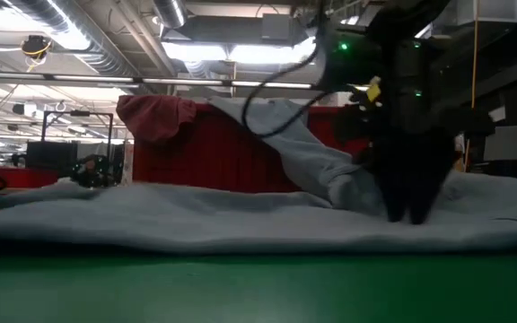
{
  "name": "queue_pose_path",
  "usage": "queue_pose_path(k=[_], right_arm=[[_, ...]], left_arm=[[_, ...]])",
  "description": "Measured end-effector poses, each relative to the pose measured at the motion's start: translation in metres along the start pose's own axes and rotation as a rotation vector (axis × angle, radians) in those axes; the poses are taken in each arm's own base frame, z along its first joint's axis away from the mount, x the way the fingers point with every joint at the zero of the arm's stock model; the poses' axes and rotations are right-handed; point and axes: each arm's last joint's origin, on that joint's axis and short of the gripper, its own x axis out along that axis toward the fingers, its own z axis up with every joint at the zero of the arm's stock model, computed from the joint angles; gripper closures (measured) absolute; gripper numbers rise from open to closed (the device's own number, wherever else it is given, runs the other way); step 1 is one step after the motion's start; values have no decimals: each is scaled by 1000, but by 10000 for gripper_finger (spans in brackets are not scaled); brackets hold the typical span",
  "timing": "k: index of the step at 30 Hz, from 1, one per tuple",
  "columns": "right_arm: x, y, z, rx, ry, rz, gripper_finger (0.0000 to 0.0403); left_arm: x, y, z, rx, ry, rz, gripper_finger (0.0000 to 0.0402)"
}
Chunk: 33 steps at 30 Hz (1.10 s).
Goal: Fold Laundry from Bin
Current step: Fold the blue pants from the red laundry basket
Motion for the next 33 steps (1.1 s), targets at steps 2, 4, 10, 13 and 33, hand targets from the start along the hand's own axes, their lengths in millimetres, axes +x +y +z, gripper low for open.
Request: queue_pose_path(k=[2,4,10,13,33], right_arm=[[-1,0,-5,8,51,-2,215],[-1,0,-9,13,82,-9,215],[-6,1,-5,14,95,-14,215],[-12,1,-1,12,87,-14,215],[-20,2,7,-1,67,-48,215]], left_arm=[[0,-1,0,17,-2,-10,397],[0,-2,0,26,-14,-26,398],[-1,-5,0,38,-62,-77,399],[-3,-10,2,52,-103,-139,399],[-62,-70,27,79,-753,-990,399]])
